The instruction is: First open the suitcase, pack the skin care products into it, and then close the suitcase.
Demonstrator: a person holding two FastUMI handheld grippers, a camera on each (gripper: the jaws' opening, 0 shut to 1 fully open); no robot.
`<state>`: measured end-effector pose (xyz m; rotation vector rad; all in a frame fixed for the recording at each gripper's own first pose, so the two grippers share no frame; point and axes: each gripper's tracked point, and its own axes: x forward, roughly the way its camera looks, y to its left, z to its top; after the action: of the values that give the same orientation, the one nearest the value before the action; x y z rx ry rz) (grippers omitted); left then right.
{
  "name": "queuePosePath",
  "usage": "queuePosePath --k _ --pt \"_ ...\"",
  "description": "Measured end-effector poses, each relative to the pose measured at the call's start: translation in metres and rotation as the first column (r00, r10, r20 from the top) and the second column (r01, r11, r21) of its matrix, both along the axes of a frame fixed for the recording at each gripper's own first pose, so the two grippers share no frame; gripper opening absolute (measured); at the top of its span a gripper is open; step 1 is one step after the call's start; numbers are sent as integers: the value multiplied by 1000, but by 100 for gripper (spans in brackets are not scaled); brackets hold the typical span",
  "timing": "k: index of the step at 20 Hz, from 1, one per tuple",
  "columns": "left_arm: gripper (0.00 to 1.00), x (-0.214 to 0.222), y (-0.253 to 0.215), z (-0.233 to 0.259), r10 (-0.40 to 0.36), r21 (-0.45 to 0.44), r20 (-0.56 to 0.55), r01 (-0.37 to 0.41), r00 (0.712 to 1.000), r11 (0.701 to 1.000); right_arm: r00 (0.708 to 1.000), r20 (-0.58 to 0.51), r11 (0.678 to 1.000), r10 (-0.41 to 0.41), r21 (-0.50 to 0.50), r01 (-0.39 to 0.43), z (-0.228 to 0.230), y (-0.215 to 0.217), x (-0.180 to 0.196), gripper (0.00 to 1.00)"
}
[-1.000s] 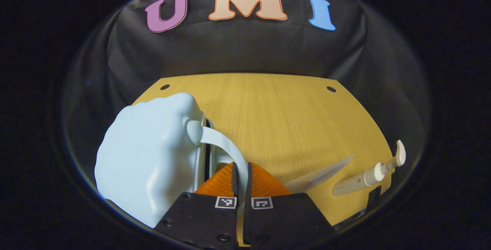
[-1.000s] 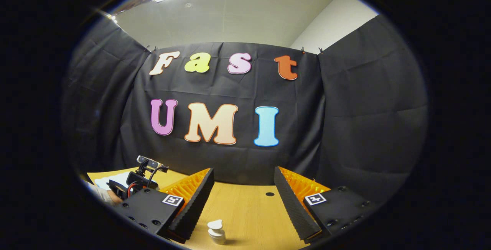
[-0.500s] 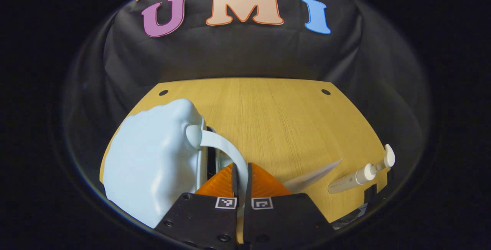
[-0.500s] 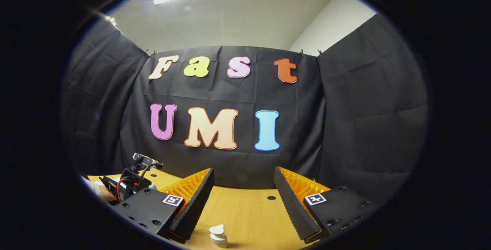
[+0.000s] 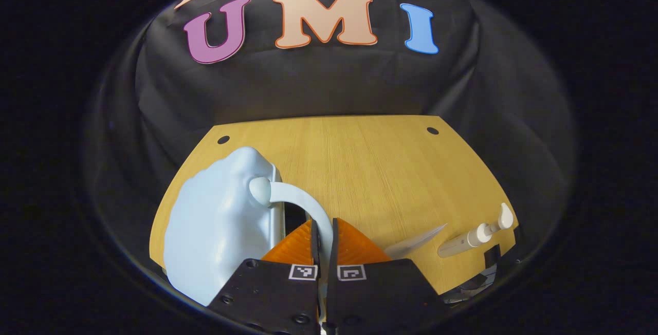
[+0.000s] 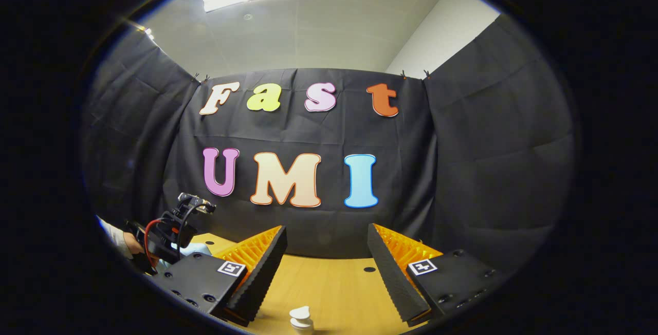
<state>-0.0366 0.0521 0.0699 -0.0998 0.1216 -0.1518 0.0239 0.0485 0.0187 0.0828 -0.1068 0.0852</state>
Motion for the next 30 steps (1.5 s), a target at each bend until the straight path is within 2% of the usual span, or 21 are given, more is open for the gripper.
queuePosePath --k 3,8,14,17,24,30 --pt "0 -16 23 22 -6 -36 45 7 999 999 999 -19 999 47 18 -47 -5 24 11 98" --pt "0 -41 94 62 34 -102 136 -20 990 995 995 5 994 96 55 -96 2 74 27 100" --pt "0 -55 191 81 128 -19 225 -127 966 992 994 48 991 100 80 -104 12 134 37 98" --pt "0 -54 219 85 143 4 243 -148 960 989 994 58 991 88 95 -93 13 157 40 98" --pt "0 -43 247 81 124 31 240 -135 963 990 998 54 996 26 80 -31 17 163 41 98" --pt "0 -40 294 73 166 -10 260 -169 951 986 999 53 999 -3 37 1 19 171 46 98"
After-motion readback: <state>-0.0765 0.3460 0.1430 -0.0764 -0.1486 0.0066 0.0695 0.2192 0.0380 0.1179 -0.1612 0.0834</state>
